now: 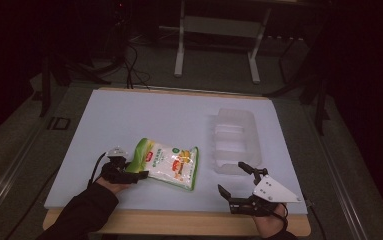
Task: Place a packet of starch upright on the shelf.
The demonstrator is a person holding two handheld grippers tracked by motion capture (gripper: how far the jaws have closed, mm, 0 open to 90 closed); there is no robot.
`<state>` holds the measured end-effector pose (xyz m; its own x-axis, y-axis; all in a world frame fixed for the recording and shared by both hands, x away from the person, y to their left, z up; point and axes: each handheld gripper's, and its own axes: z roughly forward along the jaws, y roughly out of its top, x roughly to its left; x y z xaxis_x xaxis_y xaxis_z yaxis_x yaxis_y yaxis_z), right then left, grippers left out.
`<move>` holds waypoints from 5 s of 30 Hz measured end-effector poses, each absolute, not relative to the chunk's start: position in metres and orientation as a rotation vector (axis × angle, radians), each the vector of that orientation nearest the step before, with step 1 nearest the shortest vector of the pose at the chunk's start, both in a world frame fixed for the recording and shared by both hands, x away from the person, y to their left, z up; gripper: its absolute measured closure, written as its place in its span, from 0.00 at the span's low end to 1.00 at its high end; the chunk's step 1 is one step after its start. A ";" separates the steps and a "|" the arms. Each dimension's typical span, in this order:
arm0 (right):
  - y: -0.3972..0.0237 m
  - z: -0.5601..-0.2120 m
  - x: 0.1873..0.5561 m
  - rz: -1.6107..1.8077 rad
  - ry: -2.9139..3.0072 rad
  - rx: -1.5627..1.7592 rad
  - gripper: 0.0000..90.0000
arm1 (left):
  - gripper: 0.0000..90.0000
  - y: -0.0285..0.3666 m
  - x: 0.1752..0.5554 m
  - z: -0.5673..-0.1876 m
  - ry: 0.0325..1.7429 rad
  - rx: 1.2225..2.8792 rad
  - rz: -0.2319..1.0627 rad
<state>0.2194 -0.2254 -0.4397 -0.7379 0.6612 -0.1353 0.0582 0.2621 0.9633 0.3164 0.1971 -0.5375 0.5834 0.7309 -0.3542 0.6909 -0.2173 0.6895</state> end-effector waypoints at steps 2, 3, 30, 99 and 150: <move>-0.225 -0.440 0.219 1.500 2.014 0.648 0.12 | 0.34 0.196 0.317 -0.538 1.147 1.935 0.064; -0.225 -0.440 0.220 1.499 2.016 0.648 0.12 | 0.34 0.195 0.317 -0.538 1.149 1.926 0.062; -0.224 -0.443 0.222 1.472 2.032 0.655 0.13 | 0.97 0.171 0.320 -0.517 1.133 1.982 0.289; -0.233 -0.427 0.229 1.606 2.031 0.675 0.15 | 0.99 0.136 0.301 -0.376 0.338 2.030 0.434; -0.184 -0.380 0.315 1.646 2.719 0.329 0.96 | 0.98 0.133 0.272 -0.363 -0.007 1.982 0.341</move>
